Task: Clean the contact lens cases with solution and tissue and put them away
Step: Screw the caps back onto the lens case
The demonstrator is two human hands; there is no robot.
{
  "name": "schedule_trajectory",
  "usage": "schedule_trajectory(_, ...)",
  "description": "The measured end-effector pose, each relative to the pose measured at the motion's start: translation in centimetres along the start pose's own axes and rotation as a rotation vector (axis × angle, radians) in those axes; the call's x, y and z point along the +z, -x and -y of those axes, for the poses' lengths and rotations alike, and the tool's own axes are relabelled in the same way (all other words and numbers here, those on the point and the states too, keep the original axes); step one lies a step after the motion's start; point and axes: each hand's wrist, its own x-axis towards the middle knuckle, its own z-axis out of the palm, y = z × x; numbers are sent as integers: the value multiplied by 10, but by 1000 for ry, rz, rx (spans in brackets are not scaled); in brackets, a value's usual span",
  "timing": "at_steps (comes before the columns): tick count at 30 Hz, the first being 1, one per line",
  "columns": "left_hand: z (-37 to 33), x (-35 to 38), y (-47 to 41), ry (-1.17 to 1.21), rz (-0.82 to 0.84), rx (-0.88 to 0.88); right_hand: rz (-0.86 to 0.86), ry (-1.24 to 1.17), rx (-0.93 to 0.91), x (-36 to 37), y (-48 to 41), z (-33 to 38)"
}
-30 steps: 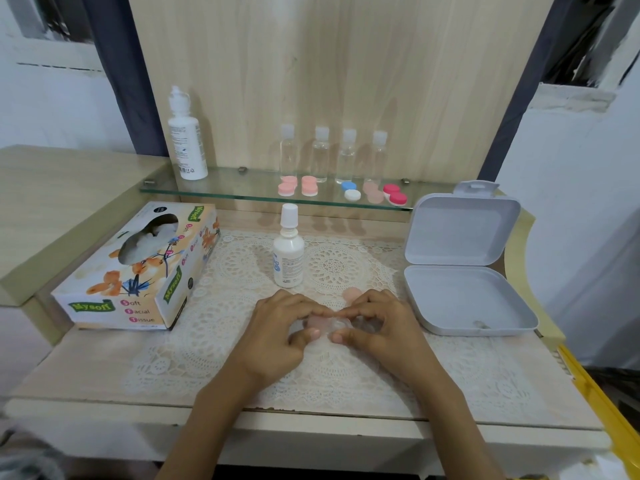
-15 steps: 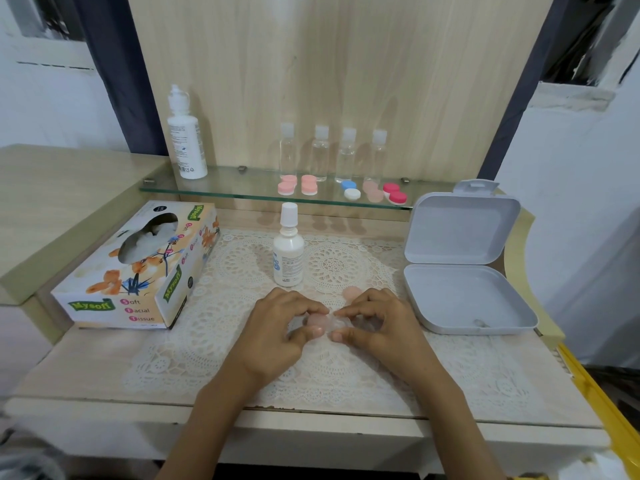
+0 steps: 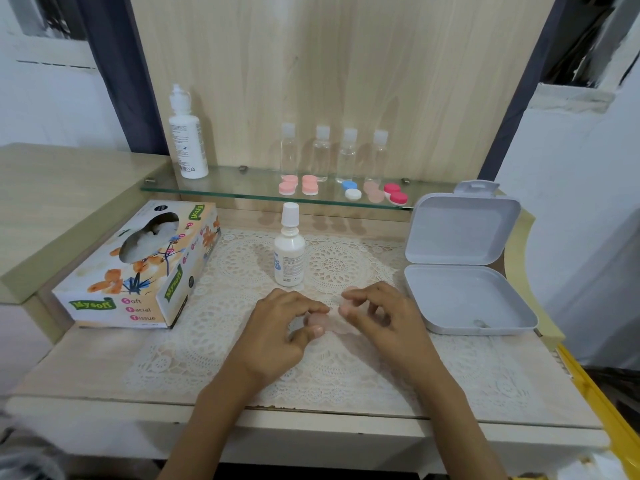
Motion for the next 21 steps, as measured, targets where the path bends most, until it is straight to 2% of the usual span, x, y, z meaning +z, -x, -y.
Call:
schedule_trajectory(2,0,0,0,3,-1,-1,-22,60,-31,1,-1,-2)
schedule_trajectory(6,0,0,0,7,2,-4,-5,398,-98,5,-1,-10)
schedule_trajectory(8,0,0,0,6,1,-3,-4,476,-118,7,-1,-10)
schedule_trajectory(17,-1,-1,1,24,4,-16,-77,253,-31,5,-1,-7)
schedule_trajectory(21,-2,-1,0,21,6,-13,-52,41,18,-1,-3,1)
